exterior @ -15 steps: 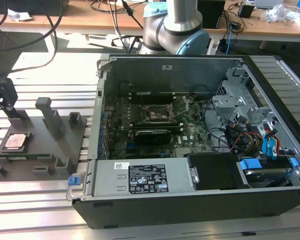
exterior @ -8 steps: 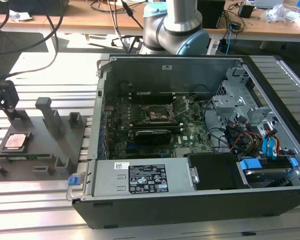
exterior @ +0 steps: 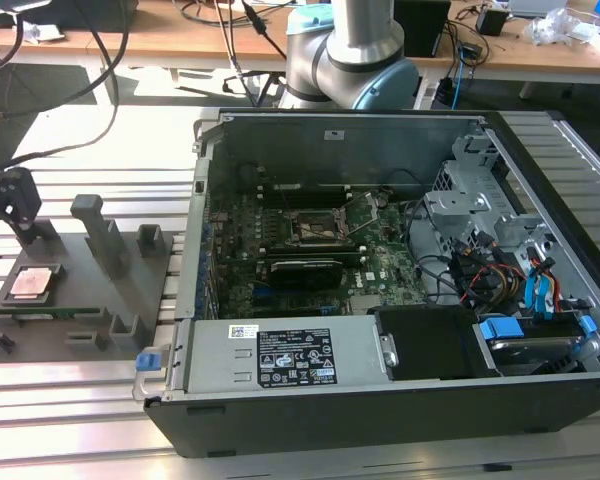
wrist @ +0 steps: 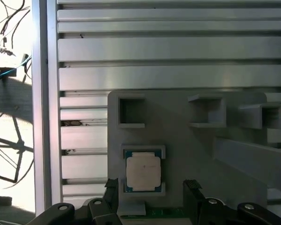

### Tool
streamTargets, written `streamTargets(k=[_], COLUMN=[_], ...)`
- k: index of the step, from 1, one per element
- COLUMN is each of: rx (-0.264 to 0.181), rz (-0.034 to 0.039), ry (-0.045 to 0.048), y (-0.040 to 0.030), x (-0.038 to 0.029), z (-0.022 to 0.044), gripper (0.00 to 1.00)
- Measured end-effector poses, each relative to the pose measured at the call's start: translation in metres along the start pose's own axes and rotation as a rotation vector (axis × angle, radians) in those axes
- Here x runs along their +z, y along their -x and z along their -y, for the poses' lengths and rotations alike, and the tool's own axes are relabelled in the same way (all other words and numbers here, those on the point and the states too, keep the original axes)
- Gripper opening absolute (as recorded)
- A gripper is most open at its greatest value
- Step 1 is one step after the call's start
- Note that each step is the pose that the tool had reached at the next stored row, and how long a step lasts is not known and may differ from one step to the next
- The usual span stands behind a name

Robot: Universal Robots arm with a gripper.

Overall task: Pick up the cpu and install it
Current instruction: 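Pick up the cpu and move it towards the insertion slot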

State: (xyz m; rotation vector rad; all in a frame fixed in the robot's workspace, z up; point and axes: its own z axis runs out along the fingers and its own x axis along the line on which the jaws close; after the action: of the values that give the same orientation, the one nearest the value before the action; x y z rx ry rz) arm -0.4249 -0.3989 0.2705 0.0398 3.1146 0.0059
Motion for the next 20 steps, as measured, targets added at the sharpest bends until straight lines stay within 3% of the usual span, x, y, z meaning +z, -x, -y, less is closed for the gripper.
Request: streamTargets(k=[20], rx=[0.000], rz=[0.0000], ry=[-0.0070], y=[-0.0003], x=[0.0137], z=[0.0034], gripper=[0.66])
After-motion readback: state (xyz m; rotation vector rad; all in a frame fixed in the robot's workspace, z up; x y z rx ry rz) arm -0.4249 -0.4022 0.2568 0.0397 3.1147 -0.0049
